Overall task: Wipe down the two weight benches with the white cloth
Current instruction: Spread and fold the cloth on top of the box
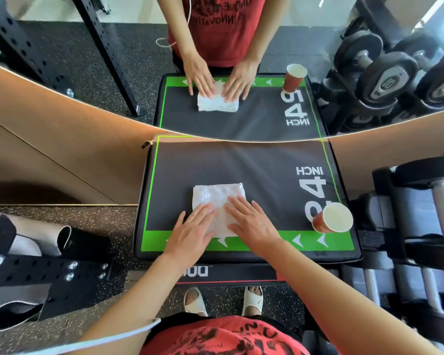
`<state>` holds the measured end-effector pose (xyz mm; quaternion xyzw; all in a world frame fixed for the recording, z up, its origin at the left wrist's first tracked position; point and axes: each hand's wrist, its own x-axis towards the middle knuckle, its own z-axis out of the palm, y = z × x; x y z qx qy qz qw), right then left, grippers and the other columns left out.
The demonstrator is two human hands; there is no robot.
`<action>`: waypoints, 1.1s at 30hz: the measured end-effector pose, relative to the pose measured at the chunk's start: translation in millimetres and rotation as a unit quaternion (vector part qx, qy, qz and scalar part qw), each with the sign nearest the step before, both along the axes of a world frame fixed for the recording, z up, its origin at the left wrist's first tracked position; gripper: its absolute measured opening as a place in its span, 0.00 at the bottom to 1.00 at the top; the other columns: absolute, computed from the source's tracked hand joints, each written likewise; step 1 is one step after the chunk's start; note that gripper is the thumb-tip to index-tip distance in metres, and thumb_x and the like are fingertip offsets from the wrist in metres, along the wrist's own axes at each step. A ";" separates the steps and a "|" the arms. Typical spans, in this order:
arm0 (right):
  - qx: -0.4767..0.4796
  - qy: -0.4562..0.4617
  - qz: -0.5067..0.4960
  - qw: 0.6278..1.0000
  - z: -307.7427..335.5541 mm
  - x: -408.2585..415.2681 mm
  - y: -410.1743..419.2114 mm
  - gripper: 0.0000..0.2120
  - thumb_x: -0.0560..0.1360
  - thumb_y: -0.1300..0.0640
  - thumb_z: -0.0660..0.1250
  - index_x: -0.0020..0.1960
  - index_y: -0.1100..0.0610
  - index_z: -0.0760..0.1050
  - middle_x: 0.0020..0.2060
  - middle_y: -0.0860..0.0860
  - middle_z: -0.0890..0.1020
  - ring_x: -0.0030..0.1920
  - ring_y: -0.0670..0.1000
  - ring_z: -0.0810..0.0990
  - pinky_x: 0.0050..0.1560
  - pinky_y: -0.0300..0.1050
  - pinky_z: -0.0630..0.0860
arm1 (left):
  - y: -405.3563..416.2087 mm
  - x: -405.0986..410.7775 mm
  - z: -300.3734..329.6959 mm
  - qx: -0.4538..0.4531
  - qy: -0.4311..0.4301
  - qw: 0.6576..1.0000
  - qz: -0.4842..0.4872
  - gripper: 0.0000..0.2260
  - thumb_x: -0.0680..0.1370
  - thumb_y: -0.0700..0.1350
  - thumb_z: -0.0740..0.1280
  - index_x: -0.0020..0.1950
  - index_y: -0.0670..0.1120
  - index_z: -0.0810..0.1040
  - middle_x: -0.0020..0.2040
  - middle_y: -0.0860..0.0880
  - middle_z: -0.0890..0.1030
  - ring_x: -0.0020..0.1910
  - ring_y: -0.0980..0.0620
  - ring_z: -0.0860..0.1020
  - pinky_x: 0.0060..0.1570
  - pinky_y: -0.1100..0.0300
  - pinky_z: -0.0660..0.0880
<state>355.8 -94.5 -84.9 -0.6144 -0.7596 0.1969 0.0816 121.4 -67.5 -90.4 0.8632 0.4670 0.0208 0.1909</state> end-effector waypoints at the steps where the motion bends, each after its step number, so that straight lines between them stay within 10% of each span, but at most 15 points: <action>1: 0.000 0.008 -0.004 1.000 -0.4 -5.4 7.0 0.28 0.84 0.48 0.64 0.82 0.51 0.63 0.83 0.48 0.58 0.84 0.52 0.53 0.80 0.57 0.53 | 7.6 -6.3 0.3 -0.001 0.000 1.000 -0.003 0.28 0.86 0.55 0.61 0.86 0.54 0.59 0.86 0.57 0.55 0.85 0.58 0.48 0.82 0.41 0.54; 33: -0.032 0.001 -0.031 0.999 9.2 -115.6 176.0 0.29 0.83 0.51 0.65 0.82 0.54 0.62 0.82 0.50 0.59 0.82 0.53 0.54 0.78 0.58 0.61 | 181.7 -94.4 11.5 -0.039 -0.007 0.999 0.012 0.27 0.85 0.49 0.63 0.84 0.55 0.61 0.85 0.58 0.56 0.85 0.56 0.50 0.79 0.35 0.58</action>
